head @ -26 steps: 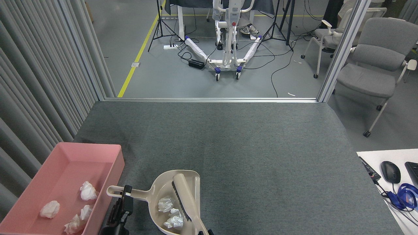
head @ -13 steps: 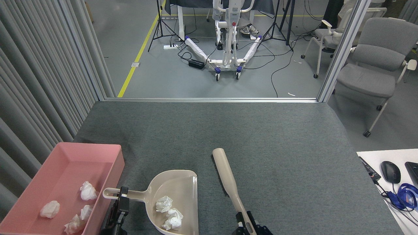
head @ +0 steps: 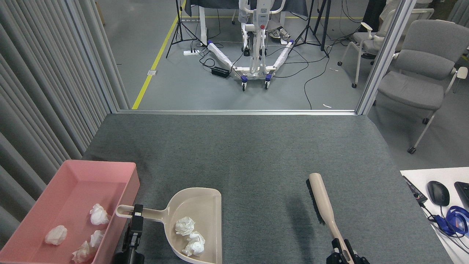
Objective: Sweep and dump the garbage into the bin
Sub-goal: 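Move the brush away from the dustpan with the right gripper, then lift the dustpan over the pink bin and tip it with the left gripper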
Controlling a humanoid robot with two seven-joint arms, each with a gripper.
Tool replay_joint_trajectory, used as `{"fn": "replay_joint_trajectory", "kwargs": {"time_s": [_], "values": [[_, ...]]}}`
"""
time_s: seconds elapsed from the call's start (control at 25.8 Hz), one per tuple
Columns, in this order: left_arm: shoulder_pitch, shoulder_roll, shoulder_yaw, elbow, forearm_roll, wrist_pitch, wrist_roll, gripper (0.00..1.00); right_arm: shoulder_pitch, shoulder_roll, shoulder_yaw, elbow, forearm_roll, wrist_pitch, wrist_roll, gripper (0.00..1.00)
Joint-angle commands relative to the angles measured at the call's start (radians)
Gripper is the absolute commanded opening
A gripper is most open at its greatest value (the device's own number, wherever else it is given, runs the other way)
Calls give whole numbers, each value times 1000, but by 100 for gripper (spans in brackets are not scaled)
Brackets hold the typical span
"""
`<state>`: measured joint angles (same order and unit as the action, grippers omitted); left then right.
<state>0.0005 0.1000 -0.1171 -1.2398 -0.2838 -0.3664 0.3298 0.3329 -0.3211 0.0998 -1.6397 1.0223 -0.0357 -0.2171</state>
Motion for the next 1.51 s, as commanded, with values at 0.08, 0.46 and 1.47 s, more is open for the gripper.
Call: {"fn": "replay_joint_trajectory", "kwargs": {"time_s": [0.08, 0.46, 1.47], "values": [[16, 27, -38, -84, 123, 3, 0, 0, -3, -27, -15, 41, -2, 0, -1, 0], [4, 141, -93, -122, 293, 43, 9, 0, -11, -30, -15, 86, -2, -1, -10, 0], [-51, 730, -47, -33, 819, 87, -3, 0, -57, -12, -29, 169, -51, 13, -68, 0]]}}
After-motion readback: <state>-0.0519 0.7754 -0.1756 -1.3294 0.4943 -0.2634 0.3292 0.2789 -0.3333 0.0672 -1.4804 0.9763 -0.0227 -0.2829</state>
